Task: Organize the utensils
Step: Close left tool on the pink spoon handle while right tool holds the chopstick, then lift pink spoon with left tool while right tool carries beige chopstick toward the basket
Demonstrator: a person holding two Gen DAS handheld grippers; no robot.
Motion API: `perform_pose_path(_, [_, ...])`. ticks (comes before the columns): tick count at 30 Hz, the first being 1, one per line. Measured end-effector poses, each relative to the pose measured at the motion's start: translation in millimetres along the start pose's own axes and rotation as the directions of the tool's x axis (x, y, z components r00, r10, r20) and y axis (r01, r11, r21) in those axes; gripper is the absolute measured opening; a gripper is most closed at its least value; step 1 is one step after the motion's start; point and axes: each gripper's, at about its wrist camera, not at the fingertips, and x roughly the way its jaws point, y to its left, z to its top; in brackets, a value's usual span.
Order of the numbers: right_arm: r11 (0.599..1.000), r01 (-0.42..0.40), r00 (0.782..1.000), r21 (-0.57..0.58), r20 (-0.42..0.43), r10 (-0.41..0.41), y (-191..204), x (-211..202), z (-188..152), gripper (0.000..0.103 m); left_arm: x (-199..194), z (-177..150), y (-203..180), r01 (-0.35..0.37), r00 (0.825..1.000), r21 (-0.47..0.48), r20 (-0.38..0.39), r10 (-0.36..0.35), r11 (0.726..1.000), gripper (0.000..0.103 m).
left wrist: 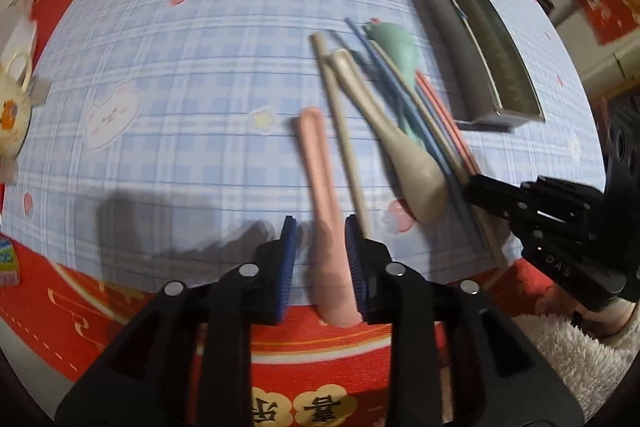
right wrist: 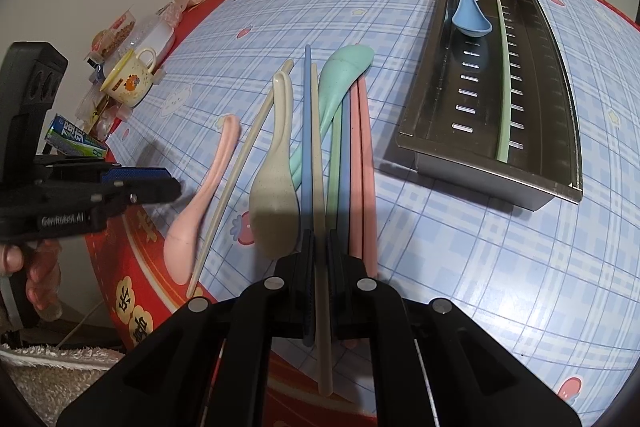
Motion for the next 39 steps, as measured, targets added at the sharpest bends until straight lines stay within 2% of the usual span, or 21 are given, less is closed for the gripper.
perform_pose_path(5, [1.0, 0.003, 1.0, 0.0, -0.001, -0.003, 1, 0, 2, 0.007, 11, 15, 8, 0.028, 0.999, -0.067, 0.02, -0.027, 0.997, 0.028])
perform_pose_path(8, [1.0, 0.006, 1.0, -0.003, -0.002, -0.006, 1, 1, 2, 0.007, 14, 26, 7, -0.004, 0.999, -0.073, 0.039, 0.007, 0.997, 0.029])
perform_pose_path(11, [1.0, 0.008, 1.0, -0.003, -0.003, -0.008, 2, 2, 3, 0.007, 20, 35, 0, -0.061, 0.997, -0.039, 0.04, 0.062, 0.997, 0.029])
perform_pose_path(16, [1.0, 0.008, 1.0, -0.004, -0.002, -0.008, 1, 1, 3, 0.007, 30, 27, -4, -0.119, 0.992, -0.022, 0.024, 0.12, 0.993, 0.028])
perform_pose_path(21, [1.0, 0.023, 1.0, -0.021, -0.002, -0.023, 4, 4, 6, 0.007, 23, 0, -16, -0.162, 0.986, 0.034, 0.045, 0.161, 0.986, 0.028])
perform_pose_path(31, [0.997, 0.056, 0.998, -0.051, -0.003, -0.056, 9, 10, 15, 0.007, 15, -23, -15, -0.152, 0.983, -0.005, 0.099, 0.152, 0.988, 0.028])
perform_pose_path(34, [0.996, 0.065, 0.998, -0.065, -0.002, -0.065, 10, 11, 16, 0.007, 17, -25, -9, -0.151, 0.982, -0.027, 0.108, 0.153, 0.988, 0.019])
perform_pose_path(37, [0.997, 0.056, 0.998, -0.06, 0.005, -0.056, 11, 8, 14, 0.007, 15, -26, 4, -0.072, 0.991, -0.08, 0.105, 0.08, 0.994, 0.018])
perform_pose_path(39, [0.998, 0.038, 0.999, -0.054, 0.024, -0.037, 11, 2, 12, 0.007, 9, -31, 8, -0.045, 0.992, -0.093, 0.117, 0.056, 0.995, 0.018])
